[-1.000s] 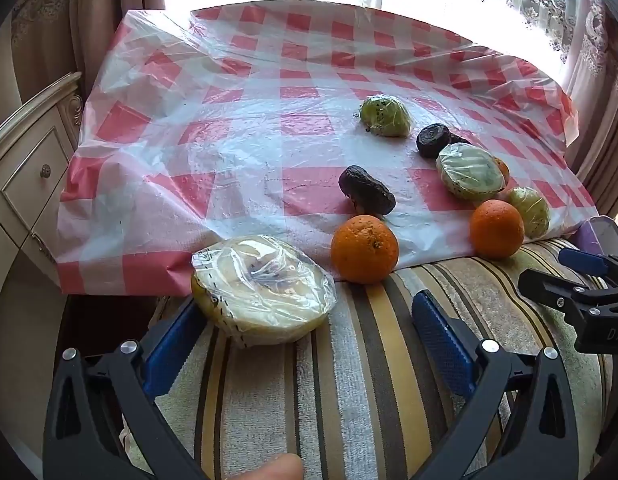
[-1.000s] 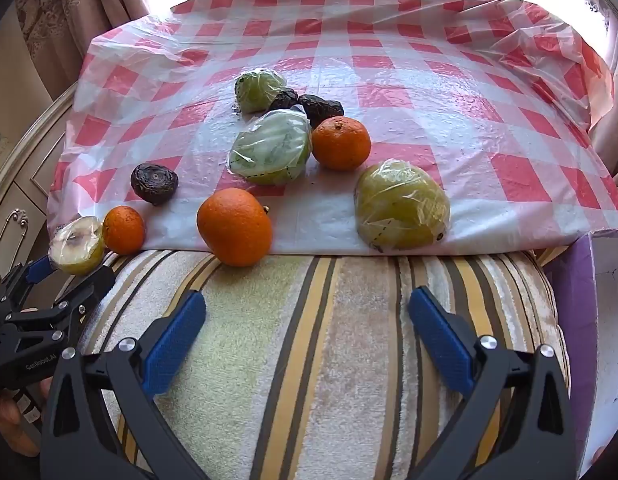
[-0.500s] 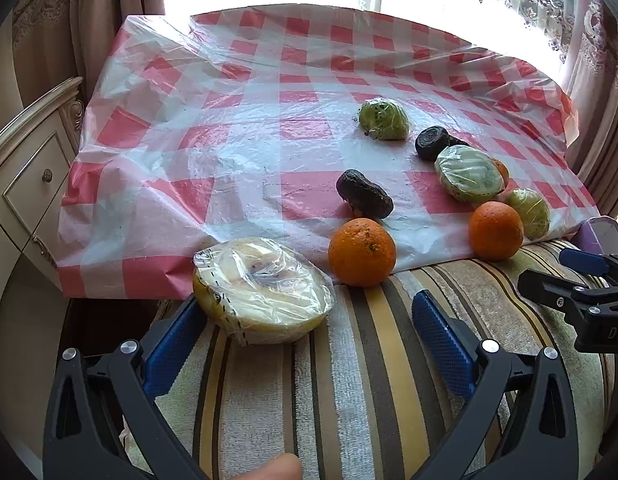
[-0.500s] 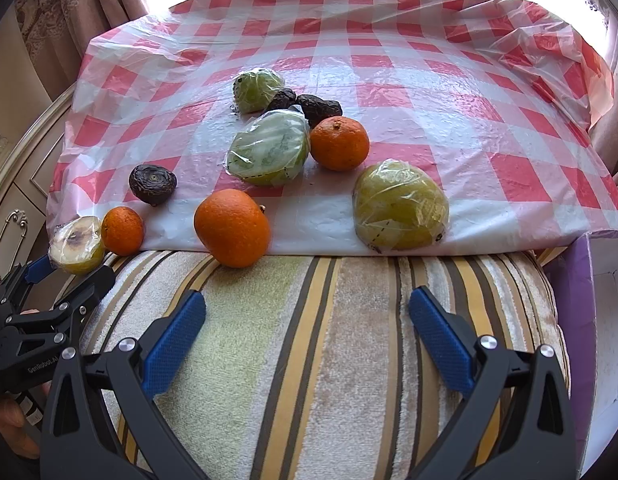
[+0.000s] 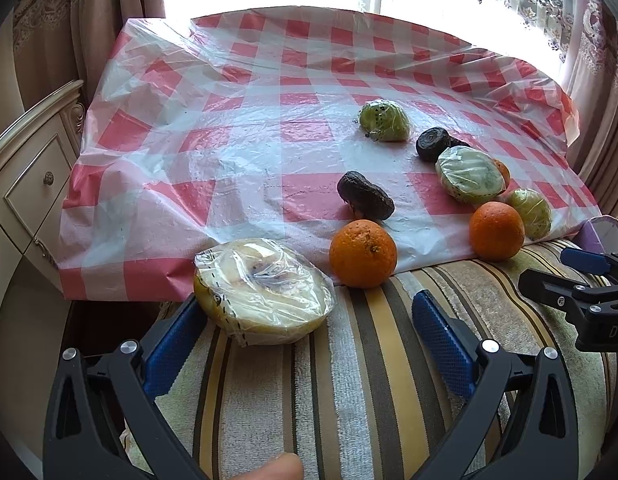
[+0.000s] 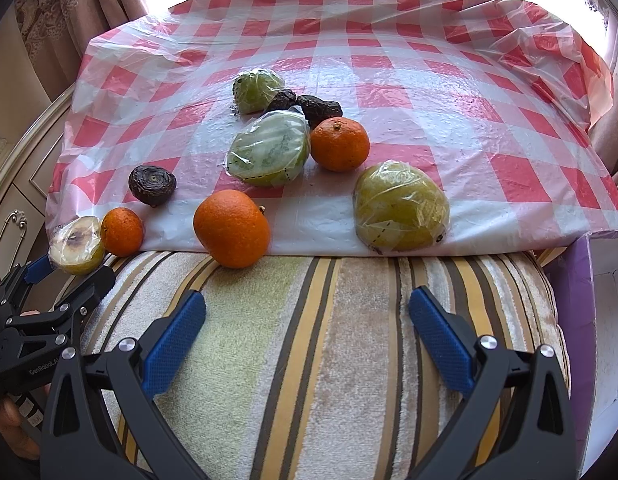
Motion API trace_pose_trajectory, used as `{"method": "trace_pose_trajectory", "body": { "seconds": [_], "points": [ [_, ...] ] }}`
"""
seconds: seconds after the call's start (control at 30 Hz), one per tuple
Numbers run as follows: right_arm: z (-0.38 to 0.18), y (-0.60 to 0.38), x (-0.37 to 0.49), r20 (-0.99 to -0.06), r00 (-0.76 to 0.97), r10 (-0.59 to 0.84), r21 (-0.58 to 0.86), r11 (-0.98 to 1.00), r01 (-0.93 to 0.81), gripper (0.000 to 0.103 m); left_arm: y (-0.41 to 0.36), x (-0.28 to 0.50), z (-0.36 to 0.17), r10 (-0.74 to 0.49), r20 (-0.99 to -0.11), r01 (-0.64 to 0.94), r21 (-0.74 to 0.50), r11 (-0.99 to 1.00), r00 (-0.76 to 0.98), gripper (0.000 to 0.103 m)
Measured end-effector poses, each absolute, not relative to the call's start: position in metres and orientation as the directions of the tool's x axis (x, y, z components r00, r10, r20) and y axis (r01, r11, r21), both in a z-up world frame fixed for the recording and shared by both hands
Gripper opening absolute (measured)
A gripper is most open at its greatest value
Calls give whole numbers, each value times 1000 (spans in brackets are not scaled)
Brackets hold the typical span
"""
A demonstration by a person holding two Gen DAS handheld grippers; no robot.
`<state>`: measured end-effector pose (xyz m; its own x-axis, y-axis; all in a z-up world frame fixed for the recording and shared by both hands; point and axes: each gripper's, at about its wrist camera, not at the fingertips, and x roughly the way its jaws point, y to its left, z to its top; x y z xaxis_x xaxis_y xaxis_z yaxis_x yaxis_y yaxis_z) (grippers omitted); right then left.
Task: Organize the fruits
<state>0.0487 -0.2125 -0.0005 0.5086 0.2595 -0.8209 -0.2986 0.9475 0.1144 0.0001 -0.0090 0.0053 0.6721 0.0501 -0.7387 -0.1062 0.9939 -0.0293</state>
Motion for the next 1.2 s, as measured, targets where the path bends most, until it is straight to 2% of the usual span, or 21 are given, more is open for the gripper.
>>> {"method": "trace_pose_trajectory", "body": {
  "seconds": [1.2],
  "points": [
    [-1, -214, 48, -815, 516, 263, 116, 947, -299, 102, -12, 1, 7, 47, -730, -100, -30, 995, 682, 99]
  ]
}}
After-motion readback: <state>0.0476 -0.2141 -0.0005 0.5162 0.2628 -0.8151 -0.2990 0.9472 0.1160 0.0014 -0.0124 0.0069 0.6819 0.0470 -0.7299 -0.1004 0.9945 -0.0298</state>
